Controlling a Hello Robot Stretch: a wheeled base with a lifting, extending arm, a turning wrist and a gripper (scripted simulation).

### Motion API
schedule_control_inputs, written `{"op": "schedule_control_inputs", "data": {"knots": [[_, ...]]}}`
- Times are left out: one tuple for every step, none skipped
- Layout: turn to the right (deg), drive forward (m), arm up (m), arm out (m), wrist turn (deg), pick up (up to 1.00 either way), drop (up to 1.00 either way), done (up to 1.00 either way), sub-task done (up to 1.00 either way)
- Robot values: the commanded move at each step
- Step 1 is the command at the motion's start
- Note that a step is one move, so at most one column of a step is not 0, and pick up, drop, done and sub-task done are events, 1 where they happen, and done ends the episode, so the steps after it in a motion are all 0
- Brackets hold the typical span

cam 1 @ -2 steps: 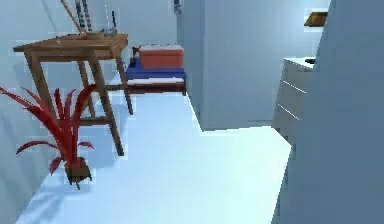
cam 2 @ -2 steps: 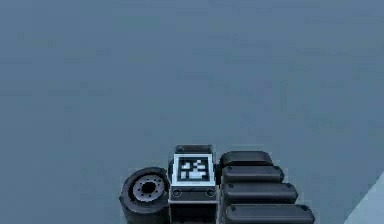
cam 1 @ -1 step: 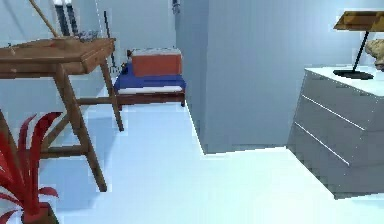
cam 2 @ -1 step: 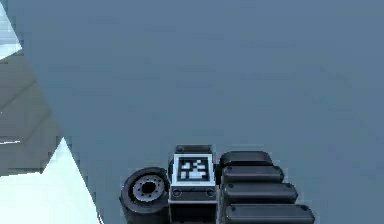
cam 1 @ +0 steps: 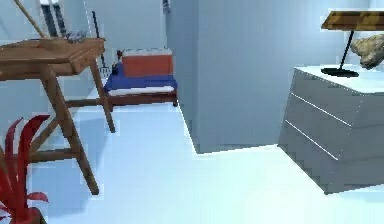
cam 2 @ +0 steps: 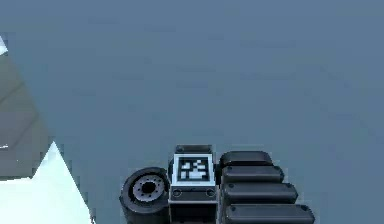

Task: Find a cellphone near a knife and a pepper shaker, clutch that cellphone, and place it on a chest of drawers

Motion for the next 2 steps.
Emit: {"op": "schedule_control_inputs", "data": {"knots": [[-9.0, 0.00, 0.00, 0.00, 0.0, 0.00, 0.00, 0.00, 0.00], [0.0, 0.60, 0.00, 0.00, 0.0, 0.00, 0.00, 0.00, 0.00]]}}
